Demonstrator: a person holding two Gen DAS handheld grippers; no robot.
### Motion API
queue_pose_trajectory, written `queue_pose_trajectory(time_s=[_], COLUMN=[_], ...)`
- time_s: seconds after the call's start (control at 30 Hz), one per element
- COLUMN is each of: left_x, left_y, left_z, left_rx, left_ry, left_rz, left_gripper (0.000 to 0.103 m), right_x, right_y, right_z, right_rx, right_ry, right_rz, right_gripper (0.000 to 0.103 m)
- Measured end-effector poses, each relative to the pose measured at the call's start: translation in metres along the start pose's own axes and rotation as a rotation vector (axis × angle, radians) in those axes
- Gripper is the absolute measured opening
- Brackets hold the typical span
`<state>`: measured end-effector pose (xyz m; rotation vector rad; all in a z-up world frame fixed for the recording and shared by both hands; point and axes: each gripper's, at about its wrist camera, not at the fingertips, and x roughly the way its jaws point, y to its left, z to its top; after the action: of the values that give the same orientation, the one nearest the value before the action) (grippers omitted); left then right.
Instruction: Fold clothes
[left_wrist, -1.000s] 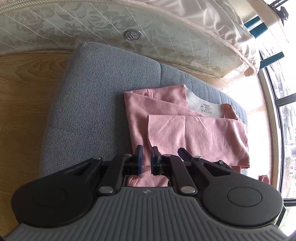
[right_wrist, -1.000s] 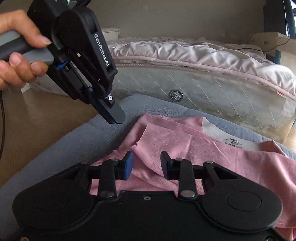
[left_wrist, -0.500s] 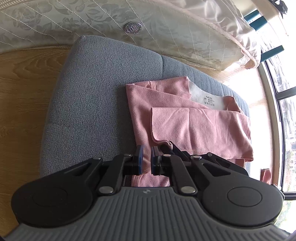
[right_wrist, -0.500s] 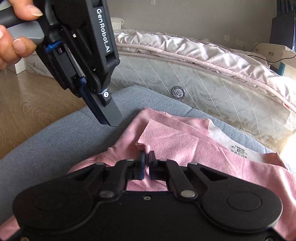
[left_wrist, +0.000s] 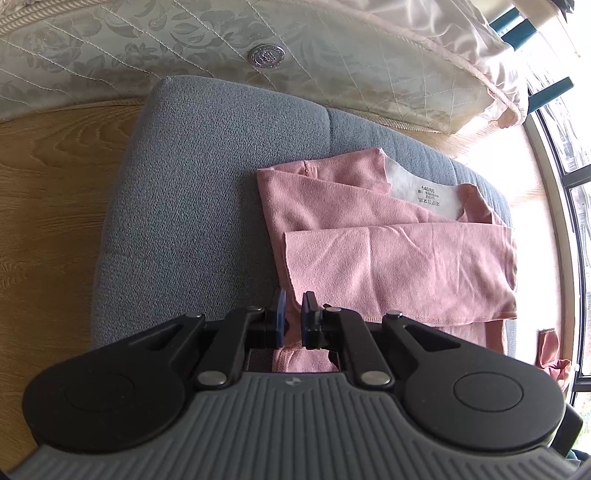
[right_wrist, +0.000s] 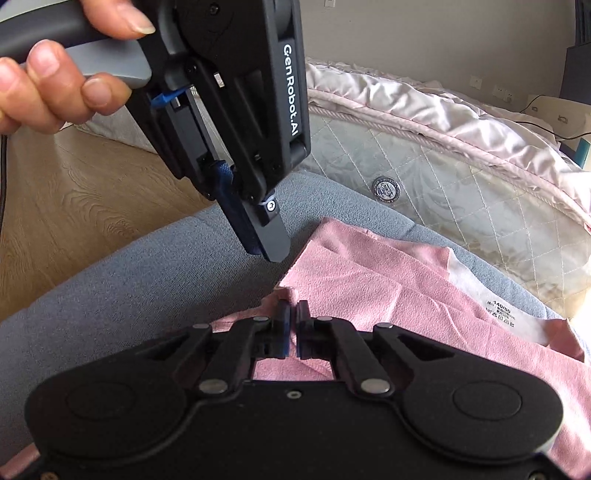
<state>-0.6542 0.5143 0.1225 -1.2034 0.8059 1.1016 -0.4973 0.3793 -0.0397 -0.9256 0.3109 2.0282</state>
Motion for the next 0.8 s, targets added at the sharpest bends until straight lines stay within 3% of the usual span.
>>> queue_pose_trajectory(time_s=[0.13, 0.27, 0.33, 0.4, 0.5, 0.57, 0.63, 0.7, 0.8], left_x=[0.001, -0.002, -0.005, -0.007, -0.01, -0.013, -0.017, -0.024, -0.039], left_y=[-0.007, -0.025, -0.035, -0.044, -0.058, -0.068, -0.081, -0.091, -0.1], left_z=[-0.002, -0.013, -0.02, -0.028, -0.04, -0.05, -0.063, -0.075, -0.089], left_rx=[0.043, 0.173, 0.235, 0.279, 0.328, 0.364, 0.404, 0.433, 0.458], left_ry=[-0.001, -0.017, -0.024, -0.025, -0.032, -0.043, -0.063, -0.065, -0.054], left_rz=[0.038, 0.116, 0.148, 0.165, 0.171, 0.183, 0.197, 0.172, 0.058], left_gripper=[0.012, 0.013, 0.018, 0.02, 0.023, 0.028, 0.039, 0.05, 0.057], right_x=[-0.008, -0.026, -0.039, -0.055, -0.075, -0.088, -0.103, -0.12, -0.148], right_y=[0.002, 0.005, 0.007, 0.008, 0.002, -0.002, -0.008, -0.016, -0.033], right_z=[0.003, 0.006, 0.006, 0.005, -0.001, -0.005, -0.008, -0.012, -0.017], right_rx=[-0.012, -0.012, -0.02, -0.035, -0.043, -0.047, -0.071, -0.126, -0.174], right_ry=[-0.006, -0.008, -0.016, -0.02, -0.02, -0.017, -0.009, 0.007, 0.03], right_rz=[-0.004, 0.036, 0.057, 0.072, 0.105, 0.129, 0.165, 0.181, 0.191], right_gripper=[0.009, 0.024, 0.027, 0.036, 0.041, 0.044, 0.047, 0.051, 0.055])
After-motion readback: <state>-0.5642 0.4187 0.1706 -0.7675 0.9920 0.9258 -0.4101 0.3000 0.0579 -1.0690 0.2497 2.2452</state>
